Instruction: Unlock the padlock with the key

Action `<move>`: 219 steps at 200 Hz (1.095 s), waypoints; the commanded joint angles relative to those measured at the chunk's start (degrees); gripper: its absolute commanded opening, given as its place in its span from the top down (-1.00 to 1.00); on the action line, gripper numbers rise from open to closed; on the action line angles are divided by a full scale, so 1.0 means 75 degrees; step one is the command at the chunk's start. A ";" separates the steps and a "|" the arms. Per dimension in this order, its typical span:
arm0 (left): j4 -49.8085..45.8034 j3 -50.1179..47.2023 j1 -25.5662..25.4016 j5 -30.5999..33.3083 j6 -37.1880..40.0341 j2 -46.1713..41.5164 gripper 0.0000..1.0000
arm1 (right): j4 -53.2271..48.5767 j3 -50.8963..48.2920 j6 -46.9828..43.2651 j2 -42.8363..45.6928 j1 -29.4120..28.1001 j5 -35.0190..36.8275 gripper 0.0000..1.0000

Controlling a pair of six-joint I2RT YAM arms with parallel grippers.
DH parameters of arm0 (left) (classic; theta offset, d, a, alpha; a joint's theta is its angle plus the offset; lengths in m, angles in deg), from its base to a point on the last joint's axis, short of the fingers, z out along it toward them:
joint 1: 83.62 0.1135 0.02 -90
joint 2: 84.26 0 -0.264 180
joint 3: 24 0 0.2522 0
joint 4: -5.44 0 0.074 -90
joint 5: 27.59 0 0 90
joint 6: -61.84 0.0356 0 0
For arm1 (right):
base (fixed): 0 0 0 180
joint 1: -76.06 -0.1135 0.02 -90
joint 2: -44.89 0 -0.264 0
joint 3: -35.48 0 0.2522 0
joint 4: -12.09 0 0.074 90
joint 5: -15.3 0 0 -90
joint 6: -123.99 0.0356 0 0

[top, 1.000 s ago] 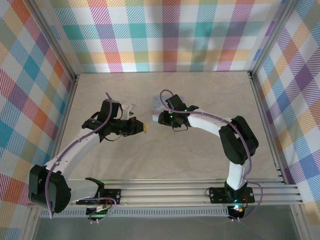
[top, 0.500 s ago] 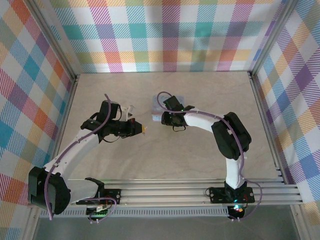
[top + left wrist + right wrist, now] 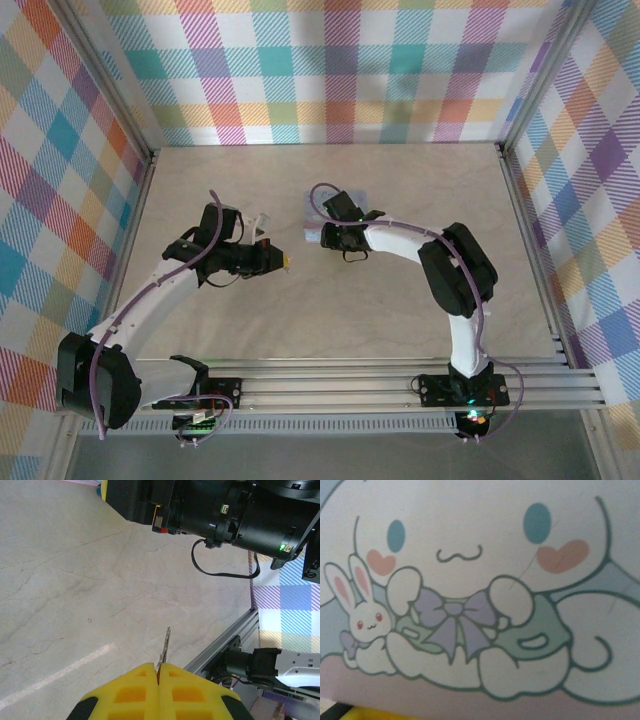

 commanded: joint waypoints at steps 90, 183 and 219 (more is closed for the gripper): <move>-0.0303 -0.0272 0.0090 0.0130 0.0089 -0.0304 1.00 | -0.0446 0.0673 0.0048 -0.0503 -0.0090 0.0325 0.15; -0.0669 -0.0354 0.0136 0.0183 0.0451 -0.0676 1.00 | -0.0445 0.0873 0.0051 -0.0767 0.0116 0.0350 0.33; -0.0699 -0.0392 0.0161 0.0148 0.0577 -0.0790 1.00 | -0.0461 0.1036 -0.0131 -0.0824 0.0147 0.0378 0.50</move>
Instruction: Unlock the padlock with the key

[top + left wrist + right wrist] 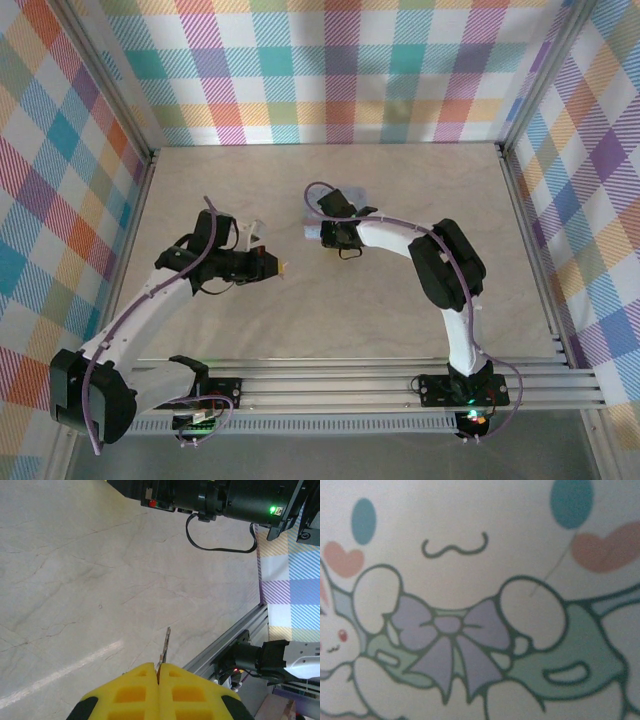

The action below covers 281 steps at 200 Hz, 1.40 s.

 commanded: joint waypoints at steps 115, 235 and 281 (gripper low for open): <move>0.1479 -0.0956 0.0056 -0.1115 0.2625 -0.1203 1.00 | -0.1560 0.0786 -0.0754 0.0571 0.0401 -0.2272 0.98; 0.5731 -0.2023 -0.1019 0.0175 0.2327 0.0131 1.00 | -0.2862 0.1198 0.0173 0.1213 0.1015 -0.5198 1.00; 0.6835 -0.1989 -0.1168 0.0444 0.1952 0.1121 1.00 | -0.3344 0.1712 0.0461 0.1213 0.1152 -0.5604 1.00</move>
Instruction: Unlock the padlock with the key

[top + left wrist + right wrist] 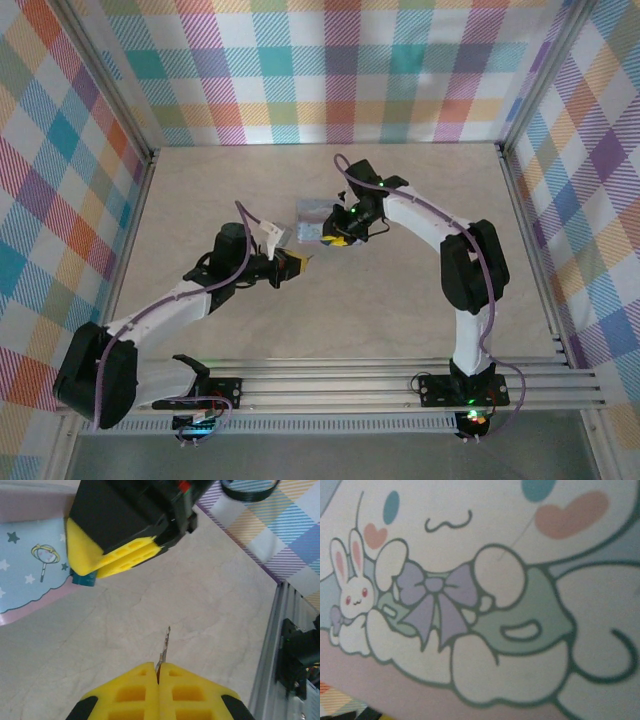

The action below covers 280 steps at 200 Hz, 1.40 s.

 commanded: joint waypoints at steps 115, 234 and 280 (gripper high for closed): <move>0.2436 0.0469 -0.0118 0.0118 -0.0705 0.1941 1.00 | -0.0131 0.0274 0.0424 0.0608 0.0287 -0.1295 1.00; 0.2893 0.0731 -0.0101 0.0483 -0.0749 0.2502 1.00 | -0.0090 0.0271 0.0413 0.0505 0.0468 -0.1727 1.00; 0.2885 0.0708 -0.0104 0.0524 -0.0740 0.2295 1.00 | -0.0142 0.0247 0.0357 0.0483 0.0546 -0.1758 1.00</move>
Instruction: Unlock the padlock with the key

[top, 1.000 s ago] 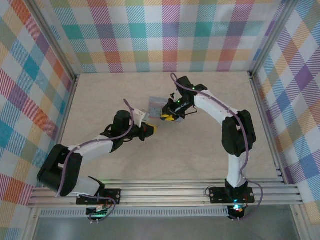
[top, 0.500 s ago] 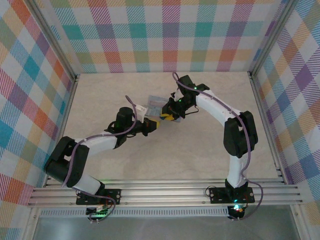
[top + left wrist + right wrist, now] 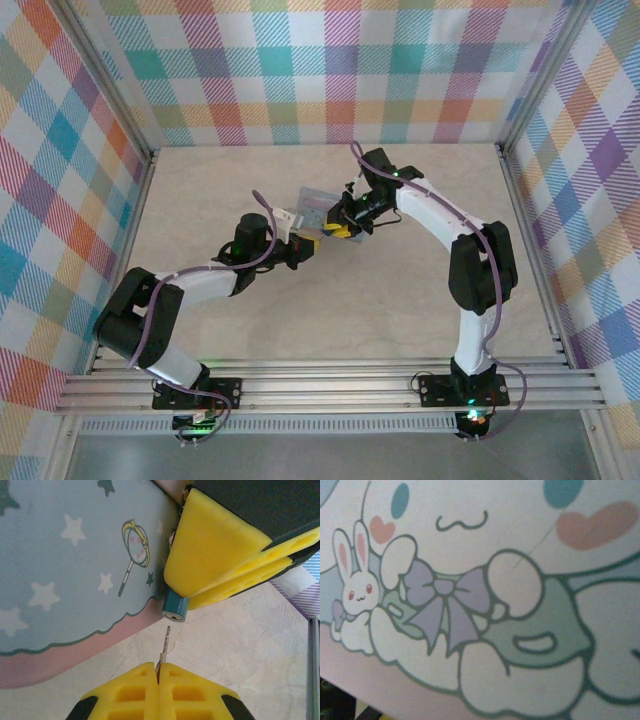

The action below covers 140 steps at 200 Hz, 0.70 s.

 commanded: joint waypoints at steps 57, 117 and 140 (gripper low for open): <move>0.0287 0.0407 -0.0046 -0.0030 -0.0067 -0.0033 1.00 | 0.0131 0.0003 -0.0048 0.0190 0.0064 -0.0491 1.00; 0.0264 0.0334 -0.0048 -0.0027 -0.0036 -0.0170 1.00 | 0.0126 -0.0064 -0.0045 0.0167 0.0064 -0.0541 1.00; 0.0268 0.0358 -0.0053 -0.0117 -0.0041 -0.0156 1.00 | 0.0210 -0.0120 0.0044 0.0178 0.0064 -0.0574 1.00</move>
